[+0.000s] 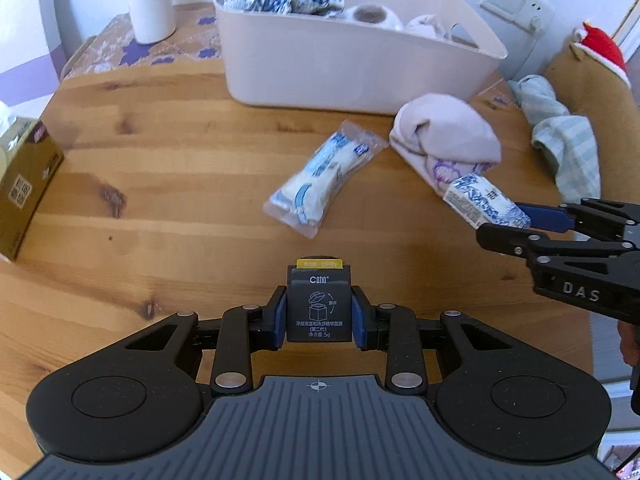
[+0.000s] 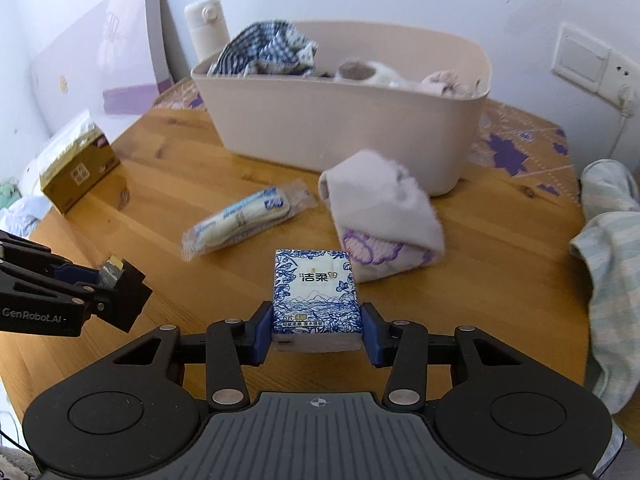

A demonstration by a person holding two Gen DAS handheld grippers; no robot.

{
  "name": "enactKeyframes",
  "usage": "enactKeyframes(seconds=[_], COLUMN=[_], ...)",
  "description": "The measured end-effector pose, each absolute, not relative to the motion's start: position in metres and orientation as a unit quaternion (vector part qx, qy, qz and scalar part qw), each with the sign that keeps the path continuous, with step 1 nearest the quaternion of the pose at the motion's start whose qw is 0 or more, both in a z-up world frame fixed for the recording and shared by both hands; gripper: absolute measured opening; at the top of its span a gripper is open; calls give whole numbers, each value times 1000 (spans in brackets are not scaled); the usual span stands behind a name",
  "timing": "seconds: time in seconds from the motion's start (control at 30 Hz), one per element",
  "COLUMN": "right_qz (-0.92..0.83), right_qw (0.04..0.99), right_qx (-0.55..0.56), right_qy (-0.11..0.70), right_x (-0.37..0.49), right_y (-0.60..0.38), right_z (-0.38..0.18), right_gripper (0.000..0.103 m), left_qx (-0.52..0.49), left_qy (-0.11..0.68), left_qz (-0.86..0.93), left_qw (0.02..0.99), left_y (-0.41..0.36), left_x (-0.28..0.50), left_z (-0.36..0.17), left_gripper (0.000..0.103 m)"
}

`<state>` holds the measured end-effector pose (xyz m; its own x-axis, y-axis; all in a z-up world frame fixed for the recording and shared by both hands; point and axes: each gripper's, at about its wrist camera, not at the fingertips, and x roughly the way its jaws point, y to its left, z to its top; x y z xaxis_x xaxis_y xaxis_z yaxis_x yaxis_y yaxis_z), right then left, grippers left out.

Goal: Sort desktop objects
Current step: 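Lift the black box and tissue pack and carry both over the basket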

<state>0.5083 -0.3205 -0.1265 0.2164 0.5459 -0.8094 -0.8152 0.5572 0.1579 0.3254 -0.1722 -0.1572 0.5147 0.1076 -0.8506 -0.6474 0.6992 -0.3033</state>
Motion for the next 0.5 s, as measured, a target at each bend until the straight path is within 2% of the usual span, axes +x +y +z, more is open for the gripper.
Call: enactKeyframes(seconds=[0.5], right_qz=[422], right_qw=[815], right_qx=[-122], right_qy=[377], right_x=[521], right_y=[-351], right_z=[-52], right_gripper=[43], left_qx=[-249], left_qy=[373], left_qz=[217], left_qw=[867], left_y=[-127], left_x=[328], left_z=[-93], left_gripper=[32])
